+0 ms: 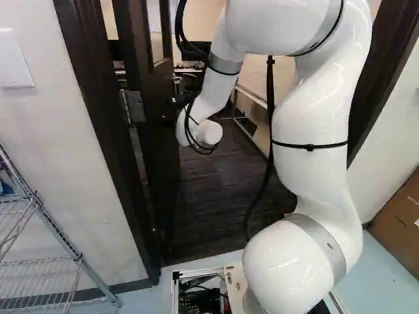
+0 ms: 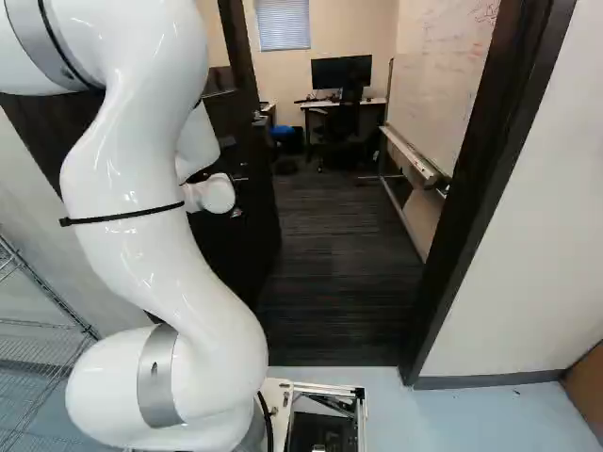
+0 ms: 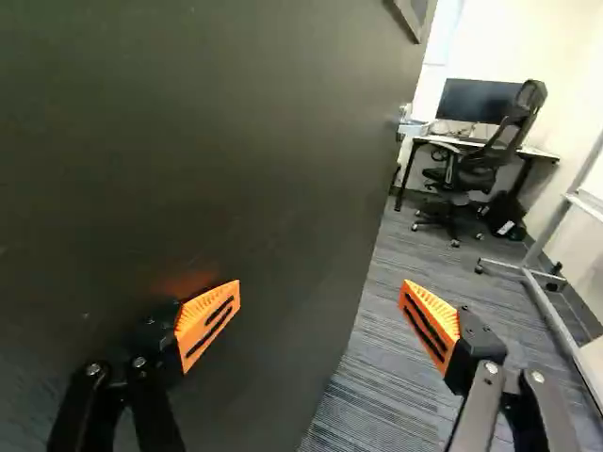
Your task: Open the door and move inside
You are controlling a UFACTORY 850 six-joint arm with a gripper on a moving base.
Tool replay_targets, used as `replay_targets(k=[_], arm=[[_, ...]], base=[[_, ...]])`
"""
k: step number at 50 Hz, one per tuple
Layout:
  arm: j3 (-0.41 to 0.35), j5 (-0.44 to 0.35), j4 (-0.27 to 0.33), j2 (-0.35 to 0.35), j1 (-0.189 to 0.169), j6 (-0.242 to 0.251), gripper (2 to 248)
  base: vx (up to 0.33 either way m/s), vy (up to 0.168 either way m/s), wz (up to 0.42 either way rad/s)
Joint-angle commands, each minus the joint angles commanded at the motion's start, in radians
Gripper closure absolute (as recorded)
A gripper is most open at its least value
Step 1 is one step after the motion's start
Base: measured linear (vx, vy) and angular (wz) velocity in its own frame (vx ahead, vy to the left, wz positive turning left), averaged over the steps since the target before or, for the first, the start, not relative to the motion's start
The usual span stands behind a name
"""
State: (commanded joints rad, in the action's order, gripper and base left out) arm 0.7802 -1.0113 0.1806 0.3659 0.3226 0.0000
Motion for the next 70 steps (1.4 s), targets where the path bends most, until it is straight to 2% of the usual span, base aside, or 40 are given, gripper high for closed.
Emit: replay_targets(k=[14,70], arm=[[0.016,-0.013,0.035,0.013,0.008,0.000,3],[0.014,-0.013,0.036,0.012,0.000,0.000,3]], base=[[0.000,0.000,0.000],[0.000,0.000,0.000]])
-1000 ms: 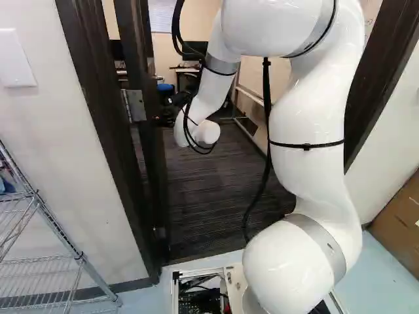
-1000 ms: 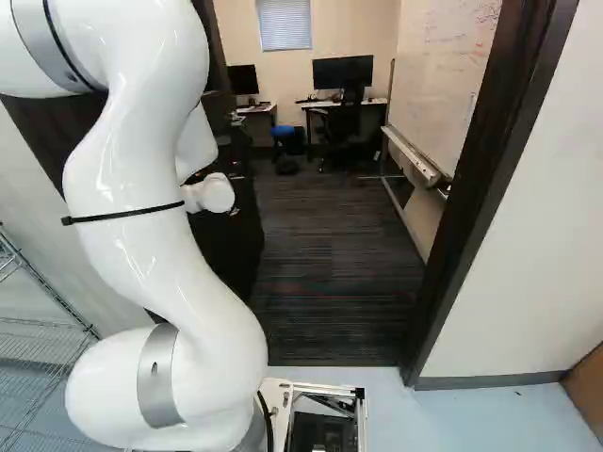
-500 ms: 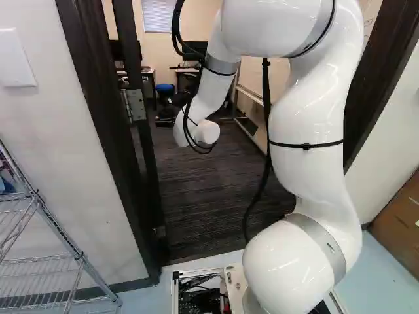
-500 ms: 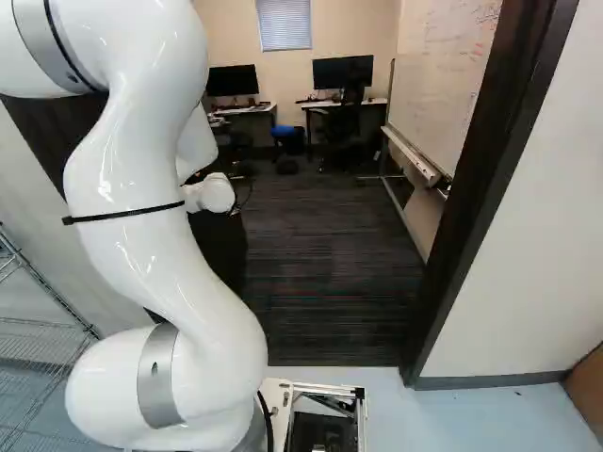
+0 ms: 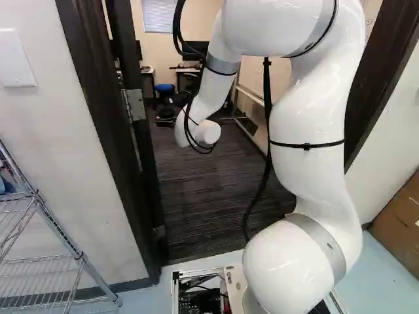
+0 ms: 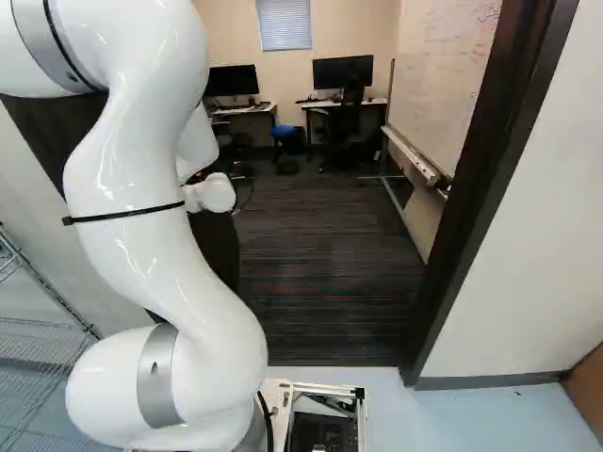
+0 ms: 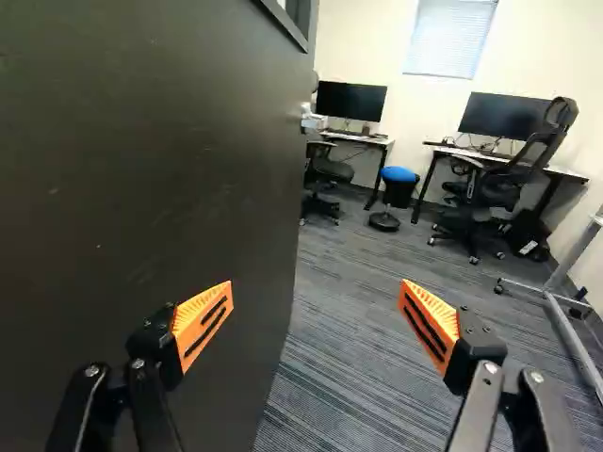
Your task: Open the door and move inside
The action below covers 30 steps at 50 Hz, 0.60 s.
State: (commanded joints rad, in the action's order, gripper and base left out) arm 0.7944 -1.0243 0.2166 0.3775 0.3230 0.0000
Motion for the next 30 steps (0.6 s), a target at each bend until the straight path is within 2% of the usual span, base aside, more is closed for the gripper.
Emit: replay_targets(k=[21,30], arm=[[-0.006,0.000,0.000,-0.005,-0.007,0.000,3],[-0.018,0.000,0.000,-0.014,-0.022,0.000,3]], base=[[0.000,0.000,0.000],[0.000,0.000,0.000]])
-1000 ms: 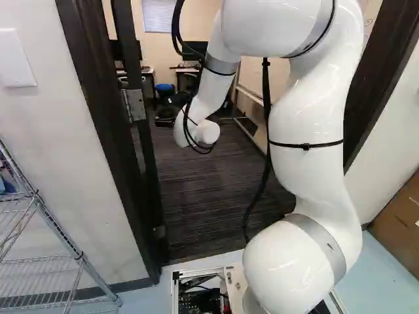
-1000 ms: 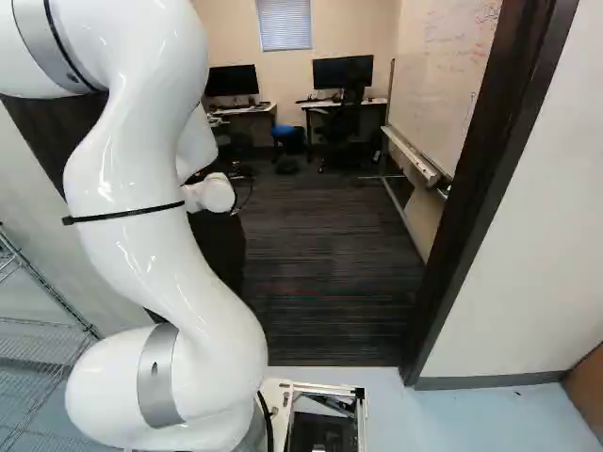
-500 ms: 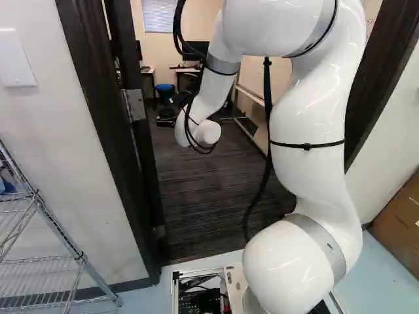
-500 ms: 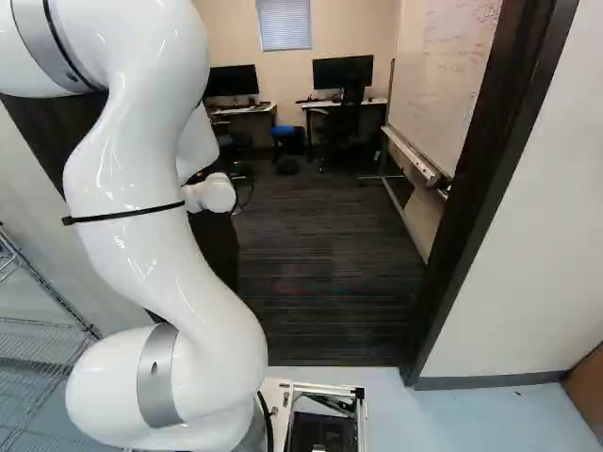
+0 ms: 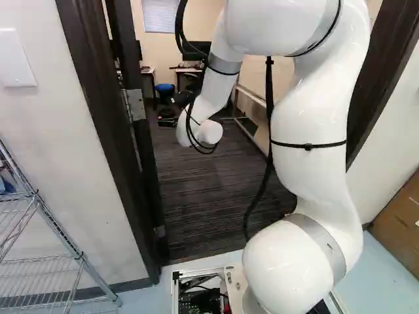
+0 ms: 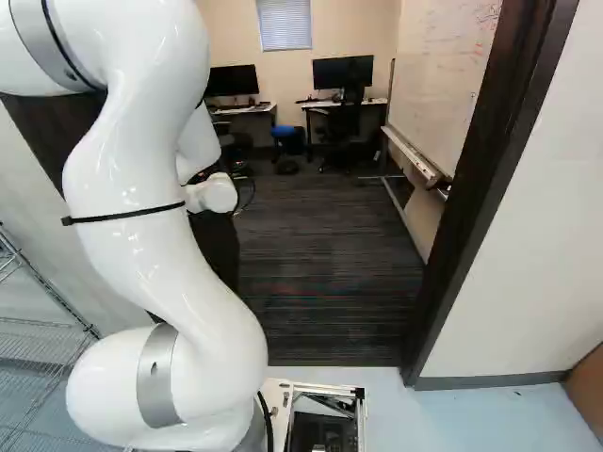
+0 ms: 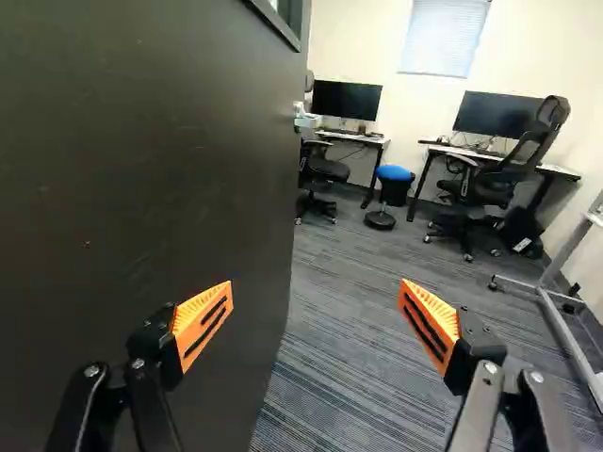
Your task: Open the door and move inside
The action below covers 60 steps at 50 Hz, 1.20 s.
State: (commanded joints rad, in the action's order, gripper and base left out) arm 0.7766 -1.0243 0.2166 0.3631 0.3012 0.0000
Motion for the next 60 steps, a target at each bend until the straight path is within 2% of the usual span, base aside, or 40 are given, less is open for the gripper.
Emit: replay_targets(k=[41,60], arm=[[-0.076,0.000,0.000,-0.062,-0.111,0.000,3],[-0.137,0.000,0.000,-0.114,-0.164,0.000,3]], base=[[0.000,0.000,0.000],[0.000,0.000,0.000]])
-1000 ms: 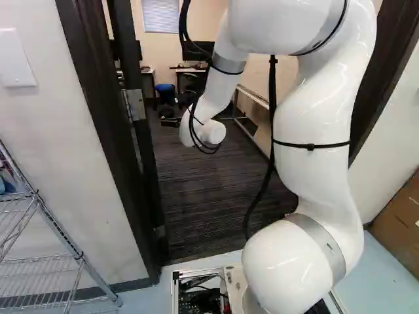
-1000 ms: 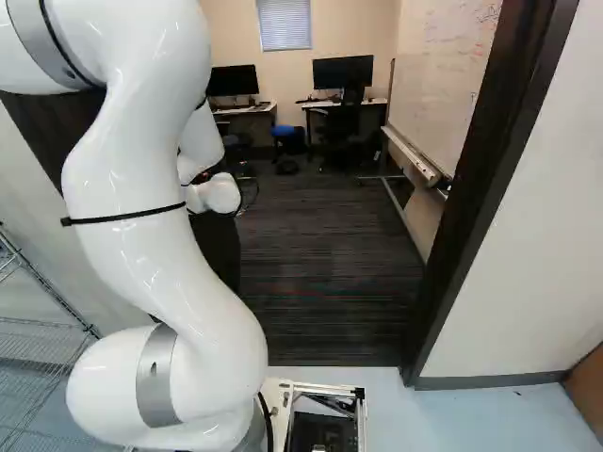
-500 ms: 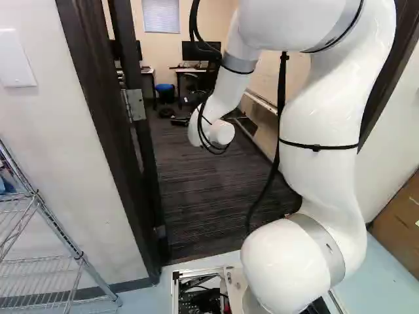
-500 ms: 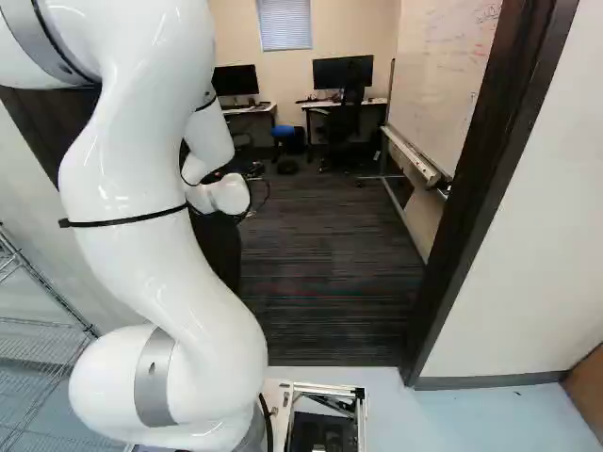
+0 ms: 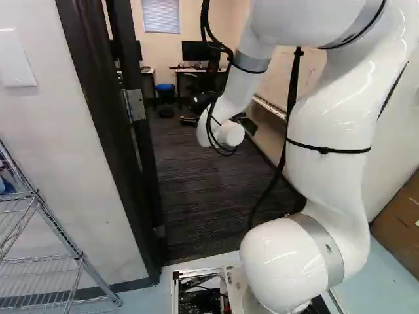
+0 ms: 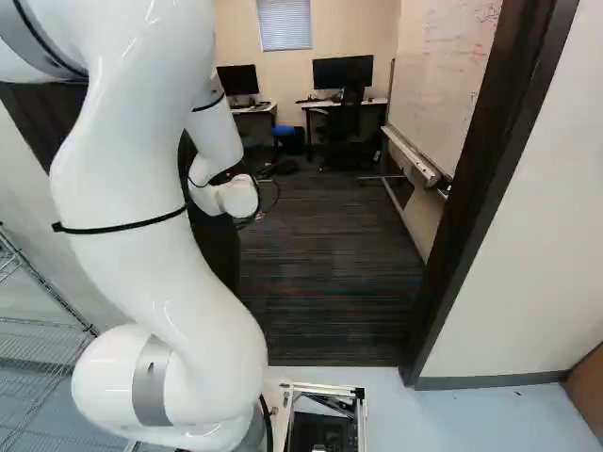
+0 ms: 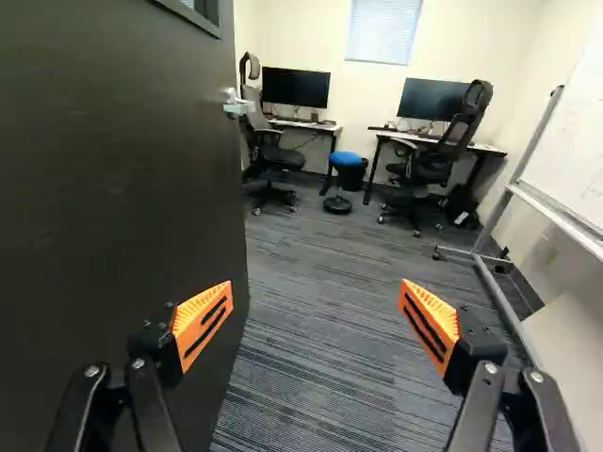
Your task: Open the door and move inside
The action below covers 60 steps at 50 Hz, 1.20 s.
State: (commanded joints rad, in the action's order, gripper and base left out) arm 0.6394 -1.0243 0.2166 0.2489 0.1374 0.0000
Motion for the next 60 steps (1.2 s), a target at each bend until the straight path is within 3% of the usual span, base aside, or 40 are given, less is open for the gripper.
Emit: replay_targets(k=[31,60], arm=[[-0.052,0.012,-0.017,-0.049,-0.016,0.000,3],[-0.190,0.051,-0.072,-0.182,-0.049,0.000,3]], base=[[0.000,0.000,0.000],[0.000,0.000,0.000]])
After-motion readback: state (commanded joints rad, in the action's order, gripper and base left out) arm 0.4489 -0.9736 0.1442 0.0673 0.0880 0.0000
